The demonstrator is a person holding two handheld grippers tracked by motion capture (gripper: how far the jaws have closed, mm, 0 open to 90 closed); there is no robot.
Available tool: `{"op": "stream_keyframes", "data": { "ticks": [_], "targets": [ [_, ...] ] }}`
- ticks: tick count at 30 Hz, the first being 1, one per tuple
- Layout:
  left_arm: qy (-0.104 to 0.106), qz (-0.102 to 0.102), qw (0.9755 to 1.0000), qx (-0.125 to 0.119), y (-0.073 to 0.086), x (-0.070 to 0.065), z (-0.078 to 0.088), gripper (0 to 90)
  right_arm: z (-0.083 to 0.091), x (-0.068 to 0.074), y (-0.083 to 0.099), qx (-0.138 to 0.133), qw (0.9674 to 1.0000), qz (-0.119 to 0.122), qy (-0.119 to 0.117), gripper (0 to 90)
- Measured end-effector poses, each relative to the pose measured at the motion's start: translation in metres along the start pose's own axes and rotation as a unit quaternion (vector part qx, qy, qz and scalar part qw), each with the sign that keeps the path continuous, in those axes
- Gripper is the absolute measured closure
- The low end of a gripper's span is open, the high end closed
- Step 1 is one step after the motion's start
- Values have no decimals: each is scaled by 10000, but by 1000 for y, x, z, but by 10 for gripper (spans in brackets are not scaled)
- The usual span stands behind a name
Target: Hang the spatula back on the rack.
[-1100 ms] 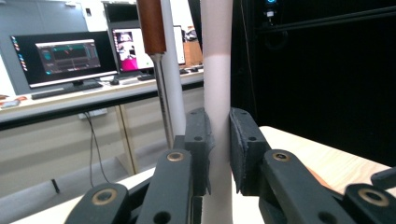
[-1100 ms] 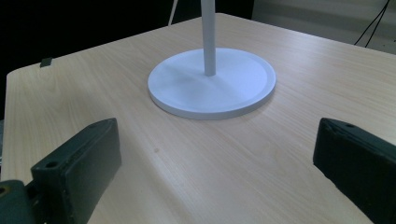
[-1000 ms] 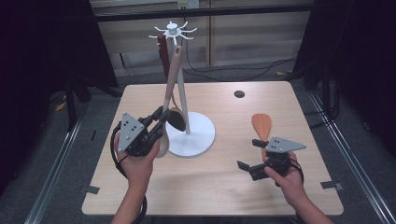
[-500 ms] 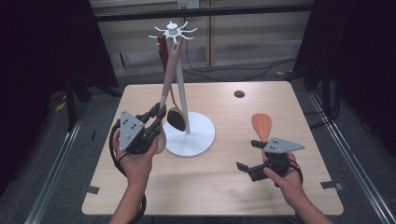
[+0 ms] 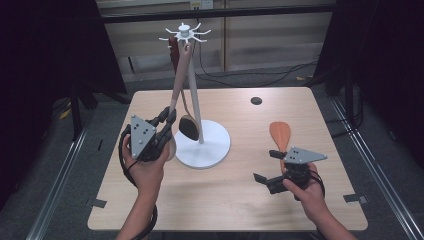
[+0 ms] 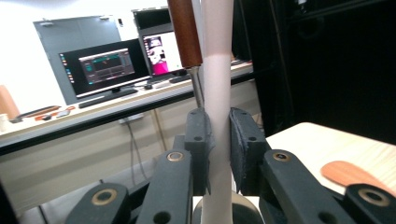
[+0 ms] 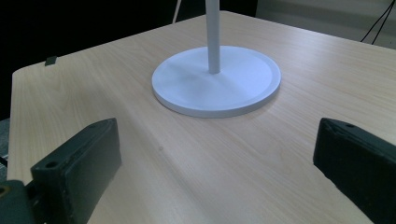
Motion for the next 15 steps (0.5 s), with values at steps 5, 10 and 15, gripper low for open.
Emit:
{"op": "stream_keyframes", "data": {
  "ticks": [5,10,15],
  "targets": [
    [-147,52,9999,34,2,3,-1,789,0,0,0,-5,10000,21,-14,6],
    [-139,173,9997,50,6,4,-1,788,1,0,0,-12,10000,14,-7,6],
    [-160,262,9995,79,8,4,-6,788,1,0,0,-13,10000,15,-11,6]
  ]
}}
Point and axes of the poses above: each handheld gripper's, and its own axes: z roughly backward along the jaws, y roughly out of its underside, x roughly to its left, the point moved 10 cm from there along -z, roughly forward along the jaws, and after that the axes turned 6 degrees about z, right-handed, at the moved point
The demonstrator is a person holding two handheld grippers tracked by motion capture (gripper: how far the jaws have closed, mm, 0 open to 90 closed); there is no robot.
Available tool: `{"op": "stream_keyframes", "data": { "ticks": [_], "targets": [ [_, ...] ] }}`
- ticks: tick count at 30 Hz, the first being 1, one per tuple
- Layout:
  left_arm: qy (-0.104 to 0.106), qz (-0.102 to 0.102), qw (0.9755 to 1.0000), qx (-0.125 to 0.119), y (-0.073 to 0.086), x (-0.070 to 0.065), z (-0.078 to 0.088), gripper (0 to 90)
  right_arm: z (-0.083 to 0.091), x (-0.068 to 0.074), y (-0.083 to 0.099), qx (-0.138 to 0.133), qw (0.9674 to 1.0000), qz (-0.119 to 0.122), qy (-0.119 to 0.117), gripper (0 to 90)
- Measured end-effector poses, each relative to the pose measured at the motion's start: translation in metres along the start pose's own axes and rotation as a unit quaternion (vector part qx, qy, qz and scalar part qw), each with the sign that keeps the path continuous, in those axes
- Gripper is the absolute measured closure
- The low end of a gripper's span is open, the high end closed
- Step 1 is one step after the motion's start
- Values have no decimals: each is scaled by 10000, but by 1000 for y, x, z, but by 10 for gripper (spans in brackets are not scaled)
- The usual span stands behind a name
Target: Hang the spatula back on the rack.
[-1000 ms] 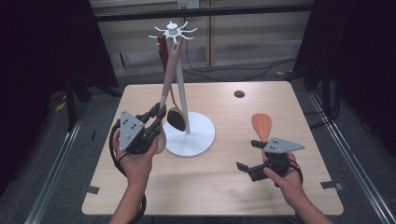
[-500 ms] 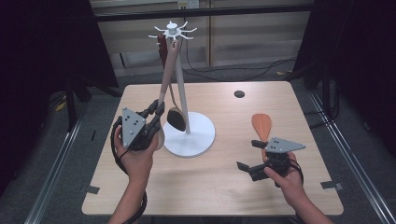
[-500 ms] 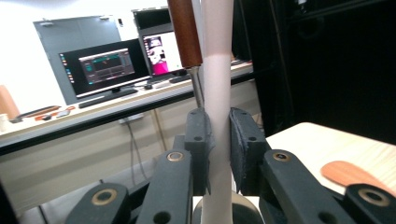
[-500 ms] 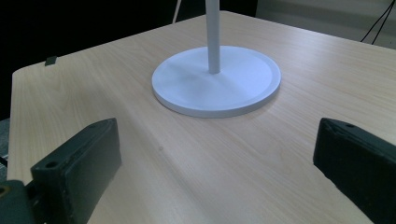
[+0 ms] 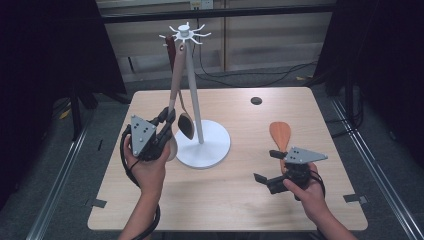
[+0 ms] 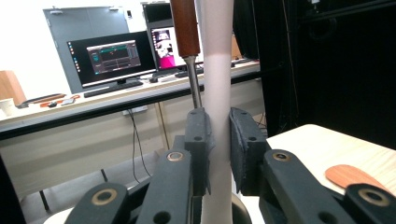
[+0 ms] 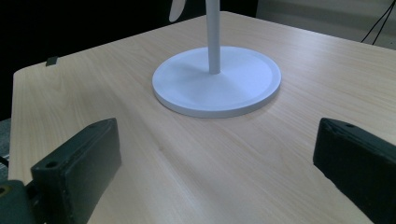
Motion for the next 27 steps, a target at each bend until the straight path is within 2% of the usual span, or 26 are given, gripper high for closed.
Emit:
{"op": "stream_keyframes", "data": {
  "ticks": [1,2,4,6,7,11,12,17,18,19,21,22,24,27],
  "targets": [
    [-8,47,10000,-4,0,-1,-1,788,0,0,0,5,10000,15,-7,6],
    [-44,9,10000,18,1,0,-2,788,0,1,0,17,10000,9,-6,6],
    [-42,124,9999,6,2,-1,-6,787,0,1,1,29,10000,-3,-3,6],
    [-92,108,9999,4,3,0,-7,787,0,1,1,18,10000,11,-24,6],
    [-59,217,9997,1,5,-1,-10,787,0,1,1,14,10000,13,-15,6],
    [-76,315,9995,-16,7,-2,-13,785,1,0,0,5,10000,-2,-2,6],
    [-75,410,9991,-37,9,-2,-15,784,1,0,0,-11,10000,10,-4,6],
    [12,613,9981,-57,12,-6,-21,779,2,-1,-1,-18,10000,7,11,6],
    [47,568,9984,-40,12,-5,-22,778,3,-1,-1,-22,10000,19,8,6],
    [57,657,9978,-57,12,-6,-24,778,3,-1,-2,-28,10000,12,4,6],
    [86,641,9979,-58,12,-5,-25,774,3,-1,-2,-41,10000,19,17,6],
    [122,735,9972,-84,13,-6,-27,771,4,-1,-2,-43,10000,12,22,6],
    [136,793,9967,-120,12,-5,-28,767,4,-1,-1,-32,10000,19,19,6],
    [135,816,9965,-149,11,-3,-28,748,3,-1,-1,-24,10000,24,22,6]
  ]
}}
Point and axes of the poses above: each handheld gripper's, and its own axes: z roughly backward along the jaws, y roughly out of its underside, x roughly to its left, the point moved 10 cm from there along -z, roughly forward along the jaws, and after that the axes turned 6 degrees about z, right-handed, at the moved point
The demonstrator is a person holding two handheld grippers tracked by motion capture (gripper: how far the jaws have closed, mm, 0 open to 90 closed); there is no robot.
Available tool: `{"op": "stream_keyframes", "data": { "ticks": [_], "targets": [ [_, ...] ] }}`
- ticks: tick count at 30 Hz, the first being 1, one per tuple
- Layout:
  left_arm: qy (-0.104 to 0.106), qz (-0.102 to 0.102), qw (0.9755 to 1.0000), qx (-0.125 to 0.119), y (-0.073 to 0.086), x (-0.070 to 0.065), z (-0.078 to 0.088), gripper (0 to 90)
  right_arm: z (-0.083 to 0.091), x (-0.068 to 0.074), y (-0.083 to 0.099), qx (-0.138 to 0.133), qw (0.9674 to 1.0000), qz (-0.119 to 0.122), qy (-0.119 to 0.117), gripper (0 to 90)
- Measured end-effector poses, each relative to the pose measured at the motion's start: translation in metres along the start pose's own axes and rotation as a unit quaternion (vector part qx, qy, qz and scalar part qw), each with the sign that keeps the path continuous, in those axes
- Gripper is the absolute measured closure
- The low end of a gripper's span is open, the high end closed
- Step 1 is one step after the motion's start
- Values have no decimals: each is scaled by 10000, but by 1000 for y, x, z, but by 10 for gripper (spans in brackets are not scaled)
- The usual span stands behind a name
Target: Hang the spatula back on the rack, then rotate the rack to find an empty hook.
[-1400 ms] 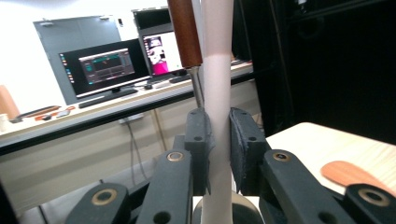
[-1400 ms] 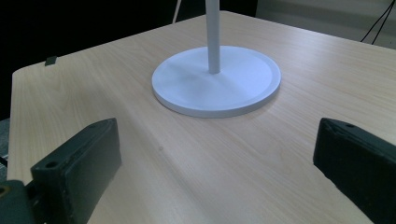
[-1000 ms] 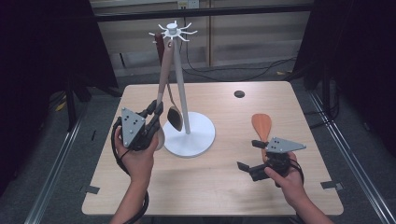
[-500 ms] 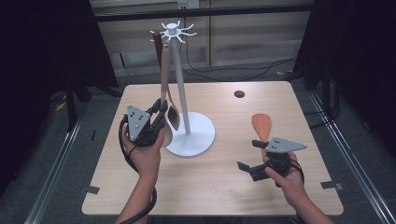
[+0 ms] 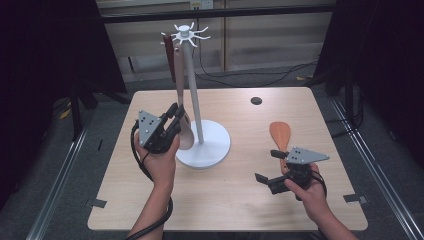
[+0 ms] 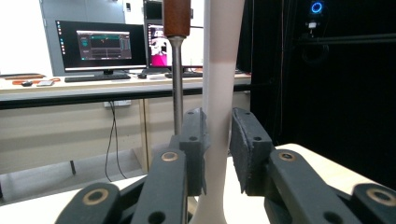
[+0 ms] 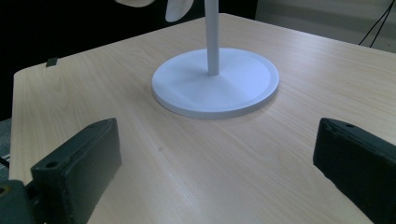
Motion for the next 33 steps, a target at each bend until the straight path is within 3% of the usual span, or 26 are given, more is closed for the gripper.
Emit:
{"op": "stream_keyframes", "data": {
  "ticks": [1,3,8,12,19,22,33],
  "targets": [
    [92,-50,9999,34,0,0,-1,748,0,0,0,0,10000,0,0,6],
    [24,76,10000,32,0,2,-2,745,0,0,0,-1,10000,5,1,6],
    [63,112,9999,-11,-2,1,1,742,0,1,0,3,10000,-3,-10,6],
    [138,1,9999,-76,-7,-3,2,723,-1,1,0,-7,10000,26,-17,7],
    [432,-110,9980,-440,-33,-17,7,730,-1,2,1,17,10000,11,-24,6],
    [464,-183,9974,-510,-42,-17,8,755,-1,3,1,22,10000,13,-36,6],
    [508,-79,9945,-912,-76,-19,9,834,0,2,2,34,10000,4,-17,7]
  ]
}}
Point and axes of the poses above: each handheld gripper's, and its own axes: z roughly backward along the jaws, y roughly out of its underside, x roughly to its left, the point moved 10 cm from there along -z, roughly forward along the jaws, and after that the axes turned 6 degrees about z, right-handed, at the moved point
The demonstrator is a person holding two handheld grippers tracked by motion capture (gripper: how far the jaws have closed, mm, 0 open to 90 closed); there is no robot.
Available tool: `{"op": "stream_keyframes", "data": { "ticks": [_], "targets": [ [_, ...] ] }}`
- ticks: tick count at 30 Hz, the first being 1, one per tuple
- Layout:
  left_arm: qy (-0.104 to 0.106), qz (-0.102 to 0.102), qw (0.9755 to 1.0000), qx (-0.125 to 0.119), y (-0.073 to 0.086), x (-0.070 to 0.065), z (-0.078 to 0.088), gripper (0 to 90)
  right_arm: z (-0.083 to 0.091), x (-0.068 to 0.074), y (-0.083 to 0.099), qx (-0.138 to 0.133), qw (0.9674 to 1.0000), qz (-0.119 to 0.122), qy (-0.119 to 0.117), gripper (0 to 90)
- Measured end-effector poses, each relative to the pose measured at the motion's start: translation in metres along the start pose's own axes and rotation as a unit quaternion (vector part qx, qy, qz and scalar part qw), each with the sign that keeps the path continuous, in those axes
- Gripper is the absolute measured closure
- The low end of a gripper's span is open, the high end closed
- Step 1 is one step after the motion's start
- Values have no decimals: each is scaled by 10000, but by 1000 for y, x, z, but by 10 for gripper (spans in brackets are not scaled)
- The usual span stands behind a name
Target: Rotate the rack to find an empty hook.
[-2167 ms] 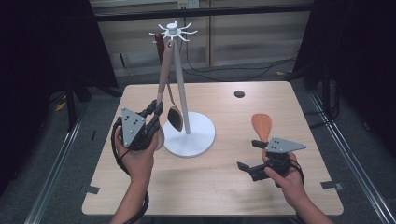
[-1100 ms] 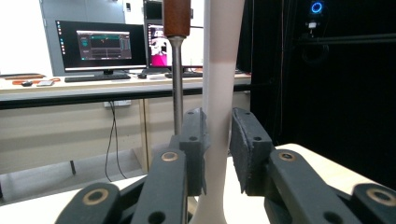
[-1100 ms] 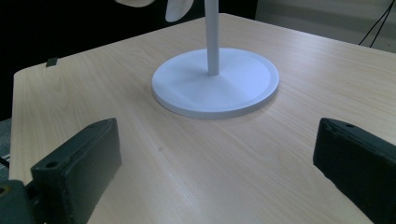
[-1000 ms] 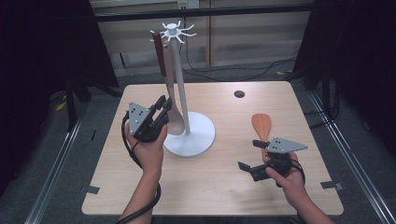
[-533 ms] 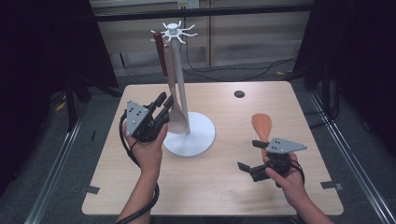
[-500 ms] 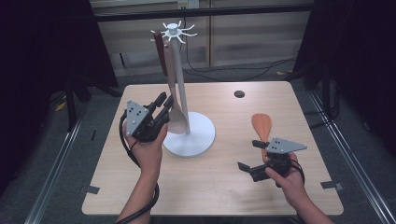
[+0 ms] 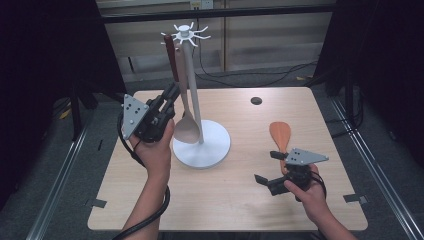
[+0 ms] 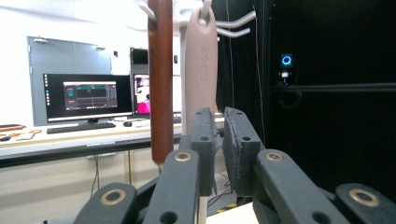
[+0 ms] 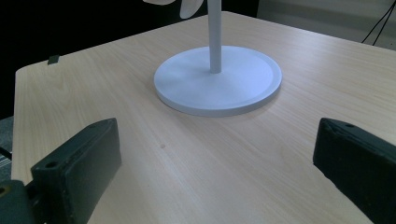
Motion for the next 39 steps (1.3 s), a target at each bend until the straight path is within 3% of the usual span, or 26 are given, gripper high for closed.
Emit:
{"op": "stream_keyframes", "data": {
  "ticks": [25,33,39],
  "targets": [
    [208,-7,9987,-470,-50,-18,-34,900,-1,0,1,-20,10000,-27,-32,6],
    [140,-32,9986,-510,-56,-15,-41,900,0,-1,2,-3,10000,-60,-23,7],
    [20,68,9988,-495,-57,-5,-44,900,0,-2,2,-1,10000,-62,-21,7]
  ]
}}
Point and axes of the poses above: each handheld gripper's, and its own axes: z roughly backward along the jaws, y roughly out of its underside, x roughly to its left, the point moved 10 cm from there along -z, roughly forward along the jaws, and after that the axes turned 6 degrees about z, right-handed, at the moved point
